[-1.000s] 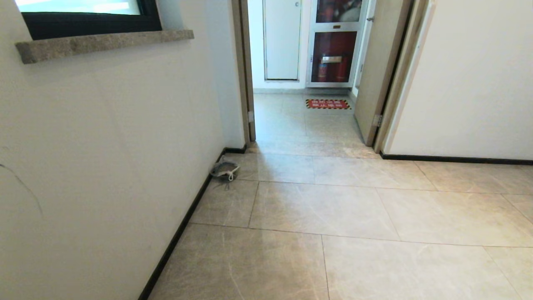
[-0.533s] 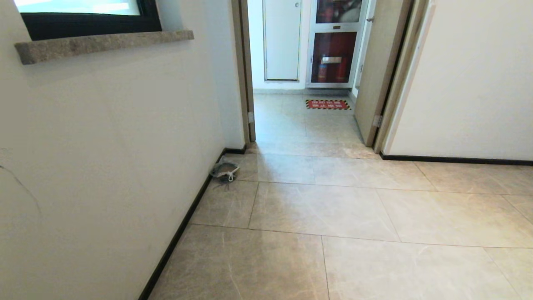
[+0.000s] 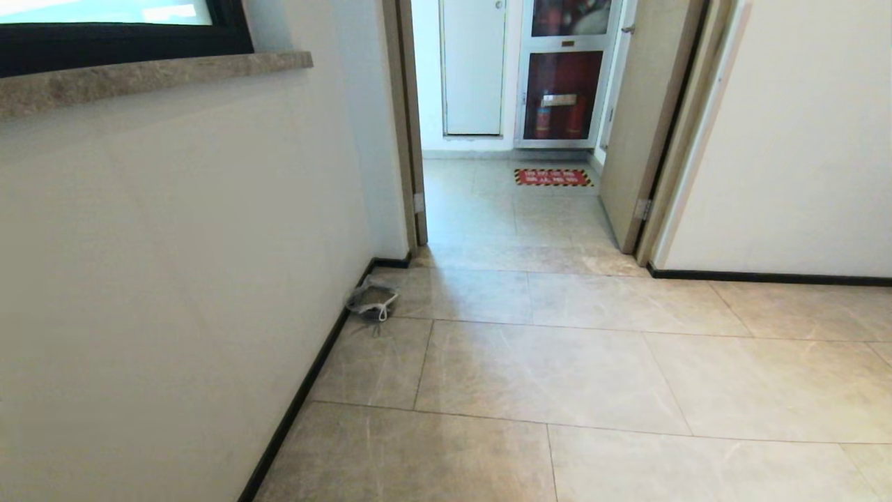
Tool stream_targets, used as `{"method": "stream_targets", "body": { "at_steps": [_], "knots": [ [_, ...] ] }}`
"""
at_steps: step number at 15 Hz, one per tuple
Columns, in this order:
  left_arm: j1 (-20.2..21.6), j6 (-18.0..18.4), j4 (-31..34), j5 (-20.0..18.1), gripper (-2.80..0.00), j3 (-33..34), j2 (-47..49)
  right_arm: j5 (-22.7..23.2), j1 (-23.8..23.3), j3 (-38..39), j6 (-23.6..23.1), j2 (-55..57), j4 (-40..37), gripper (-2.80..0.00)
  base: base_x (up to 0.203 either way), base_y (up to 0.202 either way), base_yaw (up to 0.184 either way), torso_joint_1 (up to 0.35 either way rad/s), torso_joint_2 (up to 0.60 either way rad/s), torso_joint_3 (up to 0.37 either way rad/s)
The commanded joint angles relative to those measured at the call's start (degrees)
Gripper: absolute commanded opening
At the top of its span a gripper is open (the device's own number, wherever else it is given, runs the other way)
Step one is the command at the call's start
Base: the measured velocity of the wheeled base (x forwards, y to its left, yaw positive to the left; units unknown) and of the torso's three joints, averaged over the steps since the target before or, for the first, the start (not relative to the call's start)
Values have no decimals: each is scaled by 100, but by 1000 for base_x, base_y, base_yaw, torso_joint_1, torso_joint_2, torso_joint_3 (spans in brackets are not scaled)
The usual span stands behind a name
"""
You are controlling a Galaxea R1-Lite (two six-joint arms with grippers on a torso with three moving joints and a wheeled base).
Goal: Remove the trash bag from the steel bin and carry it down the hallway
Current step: Put the trash bag at the door
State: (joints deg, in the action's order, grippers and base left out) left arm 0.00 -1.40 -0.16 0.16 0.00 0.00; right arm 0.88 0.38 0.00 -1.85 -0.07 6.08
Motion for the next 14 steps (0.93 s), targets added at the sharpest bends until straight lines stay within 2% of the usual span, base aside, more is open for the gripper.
{"method": "stream_targets", "body": {
  "at_steps": [1,3,14],
  "knots": [
    [0,17,-2,2,-280,0,-9,0,6,229,-6,-1,7,-280,193,0,-2,5,2,0],
    [0,8,-2,2,-280,0,-8,0,-3,229,-4,-1,7,-280,141,0,2,2,2,2],
    [0,-1,-2,2,-280,9,-2,0,2,229,-4,-1,7,-280,0,0,0,0,0,0]
  ]
}}
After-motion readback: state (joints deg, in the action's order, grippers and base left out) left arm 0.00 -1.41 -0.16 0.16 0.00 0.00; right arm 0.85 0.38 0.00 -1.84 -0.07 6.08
